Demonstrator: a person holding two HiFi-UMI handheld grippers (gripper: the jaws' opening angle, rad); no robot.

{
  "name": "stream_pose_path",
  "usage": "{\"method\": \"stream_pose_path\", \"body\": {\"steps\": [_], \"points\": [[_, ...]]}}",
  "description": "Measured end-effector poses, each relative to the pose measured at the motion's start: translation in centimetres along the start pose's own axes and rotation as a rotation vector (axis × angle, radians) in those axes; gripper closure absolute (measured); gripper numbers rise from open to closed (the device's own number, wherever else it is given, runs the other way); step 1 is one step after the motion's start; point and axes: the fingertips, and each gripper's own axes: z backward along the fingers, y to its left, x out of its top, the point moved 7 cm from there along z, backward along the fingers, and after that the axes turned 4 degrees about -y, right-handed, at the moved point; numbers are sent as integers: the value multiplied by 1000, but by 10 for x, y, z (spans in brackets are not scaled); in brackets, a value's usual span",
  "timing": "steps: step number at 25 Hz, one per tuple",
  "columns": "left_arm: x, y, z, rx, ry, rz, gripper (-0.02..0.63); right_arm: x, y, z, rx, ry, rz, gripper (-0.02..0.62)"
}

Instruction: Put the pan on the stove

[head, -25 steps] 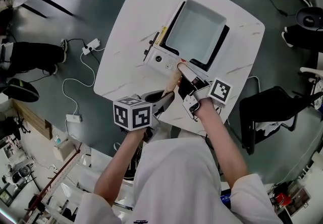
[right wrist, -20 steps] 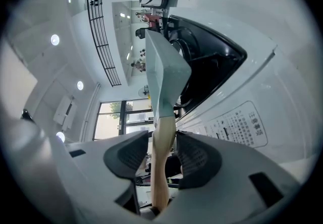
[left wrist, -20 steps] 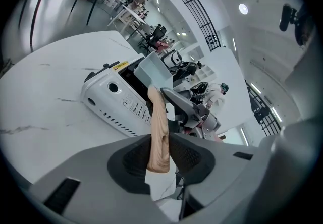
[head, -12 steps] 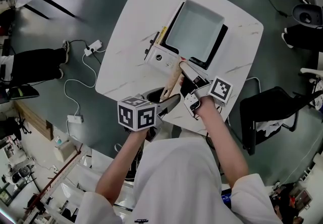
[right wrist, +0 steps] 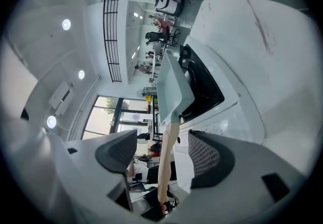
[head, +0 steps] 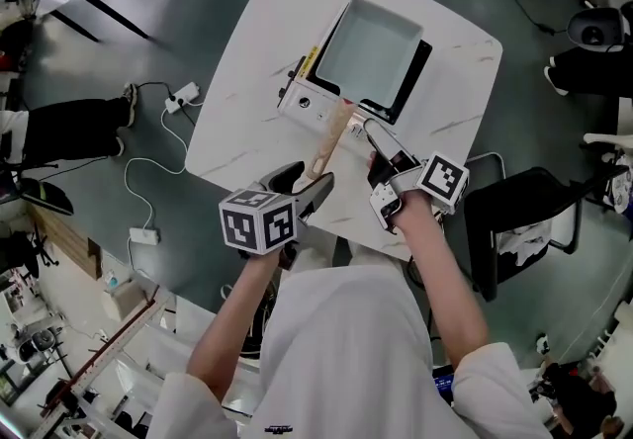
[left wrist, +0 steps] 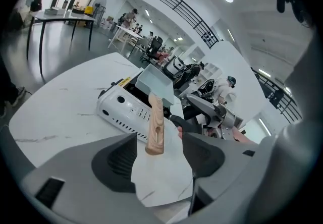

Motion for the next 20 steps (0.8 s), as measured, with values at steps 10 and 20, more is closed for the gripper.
{"method": "stream_pose_path", "body": {"steps": [10, 20], "points": [[3, -63, 53, 26, -143, -165, 330, -8, 64, 64, 78, -6, 228, 354], [15, -124, 93, 7, -355, -252, 527, -5, 136, 138, 130, -42, 749, 476]]}}
